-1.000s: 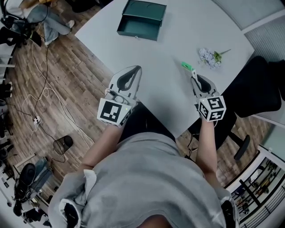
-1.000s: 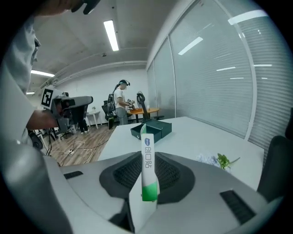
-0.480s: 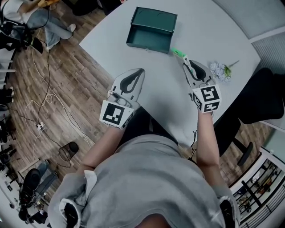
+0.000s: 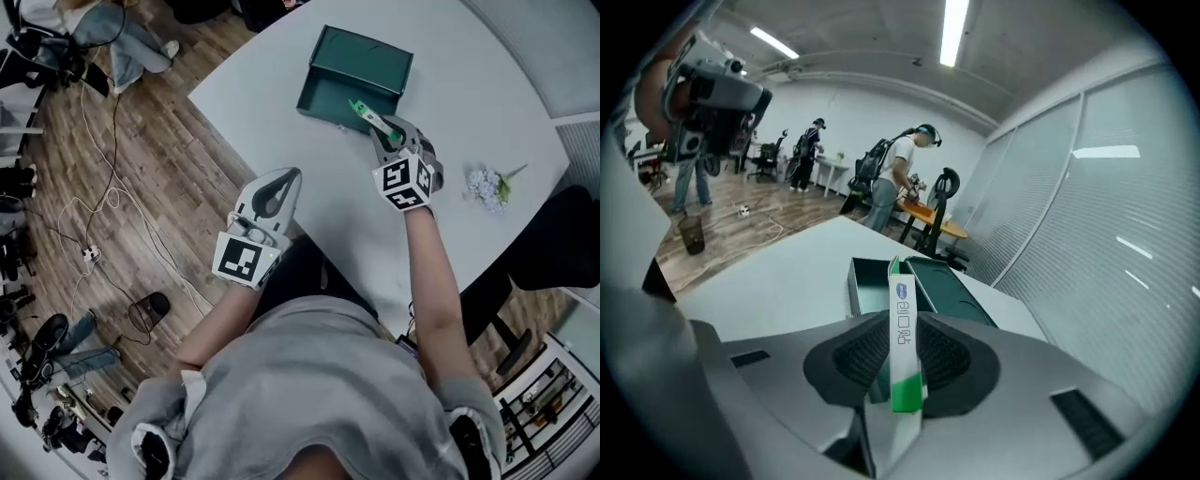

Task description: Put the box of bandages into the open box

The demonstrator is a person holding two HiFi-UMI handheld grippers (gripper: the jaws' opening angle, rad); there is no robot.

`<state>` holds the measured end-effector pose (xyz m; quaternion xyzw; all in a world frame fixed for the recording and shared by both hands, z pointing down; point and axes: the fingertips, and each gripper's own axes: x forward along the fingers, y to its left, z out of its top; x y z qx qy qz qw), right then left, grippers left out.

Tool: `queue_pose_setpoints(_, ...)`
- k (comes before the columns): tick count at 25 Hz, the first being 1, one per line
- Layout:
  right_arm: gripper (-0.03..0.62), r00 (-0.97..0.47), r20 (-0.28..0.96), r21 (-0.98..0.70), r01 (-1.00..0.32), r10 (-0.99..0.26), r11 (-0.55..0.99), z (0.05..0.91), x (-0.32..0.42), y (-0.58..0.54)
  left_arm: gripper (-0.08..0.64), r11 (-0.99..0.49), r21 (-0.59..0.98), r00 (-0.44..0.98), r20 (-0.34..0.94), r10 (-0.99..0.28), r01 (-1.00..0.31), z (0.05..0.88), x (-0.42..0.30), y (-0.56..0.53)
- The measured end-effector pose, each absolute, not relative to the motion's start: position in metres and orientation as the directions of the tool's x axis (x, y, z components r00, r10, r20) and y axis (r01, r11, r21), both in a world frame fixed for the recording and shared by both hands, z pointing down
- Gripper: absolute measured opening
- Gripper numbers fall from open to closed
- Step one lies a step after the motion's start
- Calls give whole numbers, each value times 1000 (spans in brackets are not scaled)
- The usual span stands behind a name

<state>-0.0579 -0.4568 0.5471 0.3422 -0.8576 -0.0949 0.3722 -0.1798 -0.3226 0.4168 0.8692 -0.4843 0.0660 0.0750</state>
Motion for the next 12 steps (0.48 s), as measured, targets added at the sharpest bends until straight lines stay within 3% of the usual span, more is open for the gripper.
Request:
queue_pose_setpoints(8,109,-456,660,427,-426,-597,798,597,-96,-470,20,-488,77,493,194,-848,-869,427,-212,-326)
queue_pose_setpoints(12,115,-489,665,364,-448,-565,816,603,-106,-465,20,-483,71,486,208,-849,-873,425,-219,-328)
